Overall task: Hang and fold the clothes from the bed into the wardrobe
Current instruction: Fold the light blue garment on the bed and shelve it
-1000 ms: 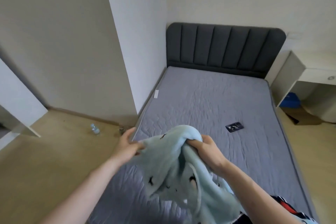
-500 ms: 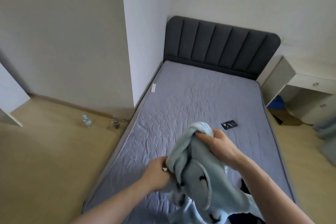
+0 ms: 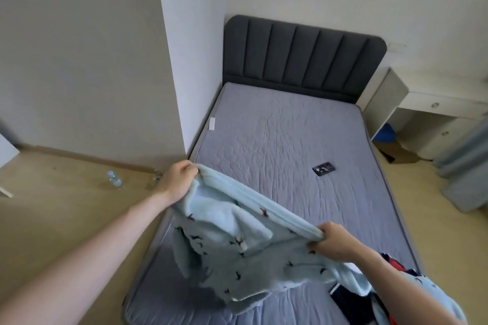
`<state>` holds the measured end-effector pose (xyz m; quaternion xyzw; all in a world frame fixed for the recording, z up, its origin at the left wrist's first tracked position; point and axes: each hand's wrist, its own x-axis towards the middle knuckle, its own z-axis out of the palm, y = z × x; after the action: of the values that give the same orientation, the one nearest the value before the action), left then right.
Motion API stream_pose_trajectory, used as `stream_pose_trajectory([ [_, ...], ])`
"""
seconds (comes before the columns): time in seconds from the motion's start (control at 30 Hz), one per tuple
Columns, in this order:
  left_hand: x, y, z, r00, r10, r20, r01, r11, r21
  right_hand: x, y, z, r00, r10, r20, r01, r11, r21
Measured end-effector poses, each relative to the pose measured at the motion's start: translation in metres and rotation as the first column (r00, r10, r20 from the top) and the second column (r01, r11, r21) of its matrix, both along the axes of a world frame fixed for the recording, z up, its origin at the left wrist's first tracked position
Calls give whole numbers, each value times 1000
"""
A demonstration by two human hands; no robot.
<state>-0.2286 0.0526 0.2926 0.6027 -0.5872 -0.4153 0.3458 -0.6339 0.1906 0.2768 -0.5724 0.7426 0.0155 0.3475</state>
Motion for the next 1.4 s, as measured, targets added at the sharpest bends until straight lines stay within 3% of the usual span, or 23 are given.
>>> stream_pose_trajectory([
  [0.1,22,11,-21,905,-288,312,251,956,155,-3,19,-46,997,-49,-64,54,995,79],
  [0.13,28,19,-29,818,-398,416,313,914,258,-3,24,-59,995,-73,-65,78,993,89],
  [0.23,44,45,-54,376,-643,667,379,764,522,-2,30,-80,993,-102,-51,107,989,105],
  [0.27,48,51,-61,324,-656,682,374,751,544,-1,29,-83,995,-91,-52,96,989,109],
  [0.3,51,54,-65,377,-638,672,352,770,533,-1,25,-83,996,-77,-53,83,990,113],
  [0.37,56,47,-67,597,-551,584,271,823,500,-4,13,-77,996,-52,-72,60,992,107],
  [0.4,55,39,-64,659,-500,562,229,845,484,-7,4,-71,995,-45,-91,54,994,95],
  [0.5,39,-3,-34,722,-361,590,154,915,372,-23,-39,-40,987,-87,-132,84,996,-24],
  [0.63,14,-78,46,775,-90,626,46,995,86,-31,-114,36,973,-170,-154,111,936,-333],
  [0.73,5,-127,126,807,119,578,-50,990,-133,-35,-160,111,966,-246,-81,158,807,-568],
  [0.9,-4,-161,247,874,353,334,-193,883,-428,-44,-204,234,965,-245,95,204,469,-860],
  [1.03,-10,-156,312,916,374,147,-239,801,-549,-54,-211,300,970,-225,87,160,334,-929],
  [1.13,-14,-142,329,939,341,53,-246,770,-588,-59,-199,312,969,-236,72,138,279,-950],
  [1.23,-15,-125,317,959,284,6,-231,790,-568,-63,-179,293,975,-220,33,100,301,-948],
  [1.4,-6,-97,219,974,140,181,-19,836,-548,-70,-141,196,985,-169,-43,37,440,-897],
])
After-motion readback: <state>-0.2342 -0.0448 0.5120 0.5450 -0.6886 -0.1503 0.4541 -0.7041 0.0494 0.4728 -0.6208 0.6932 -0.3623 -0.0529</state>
